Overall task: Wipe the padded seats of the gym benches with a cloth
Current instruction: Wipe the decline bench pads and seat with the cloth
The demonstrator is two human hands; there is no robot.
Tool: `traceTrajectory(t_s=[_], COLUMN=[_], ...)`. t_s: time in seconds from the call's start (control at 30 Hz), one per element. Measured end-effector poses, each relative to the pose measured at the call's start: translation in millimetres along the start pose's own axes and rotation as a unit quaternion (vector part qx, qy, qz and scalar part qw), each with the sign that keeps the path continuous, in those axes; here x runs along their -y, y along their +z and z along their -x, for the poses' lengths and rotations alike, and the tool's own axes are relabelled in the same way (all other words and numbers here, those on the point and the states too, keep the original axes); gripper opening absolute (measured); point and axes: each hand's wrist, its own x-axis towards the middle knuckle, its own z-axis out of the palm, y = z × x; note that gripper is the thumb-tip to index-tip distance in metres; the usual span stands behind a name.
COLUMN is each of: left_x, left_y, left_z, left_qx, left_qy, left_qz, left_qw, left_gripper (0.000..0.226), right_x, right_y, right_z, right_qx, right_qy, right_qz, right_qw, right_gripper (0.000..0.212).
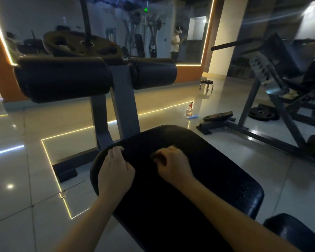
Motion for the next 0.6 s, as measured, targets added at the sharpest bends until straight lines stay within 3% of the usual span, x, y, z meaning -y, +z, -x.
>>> traceTrajectory(t_s=[0.17, 0.27, 0.4, 0.6], left_x=[-2, -2, 18, 38], left_y=[1, -9, -23, -30], left_z=[-2, -2, 1, 9], left_qx=[-0.009, 0.034, 0.113, 0.140], left_qy=[-0.020, 0.000, 0.073, 0.092], left_qz=[-0.017, -0.044, -0.170, -0.198], left_qw=[1.000, 0.998, 0.976, 0.966], left_gripper=[0.036, 0.036, 0.041, 0.080], right_x=[51, 45, 36, 28], right_y=[18, 19, 20, 27], right_z=[17, 3, -24, -65], right_qx=[-0.004, -0.038, -0.103, -0.091], right_qy=[-0.050, -0.021, 0.072, 0.123], right_qz=[0.017, 0.035, 0.056, 0.035], right_qw=[0.999, 0.998, 0.991, 0.988], right_gripper=[0.032, 0.028, 0.025, 0.033])
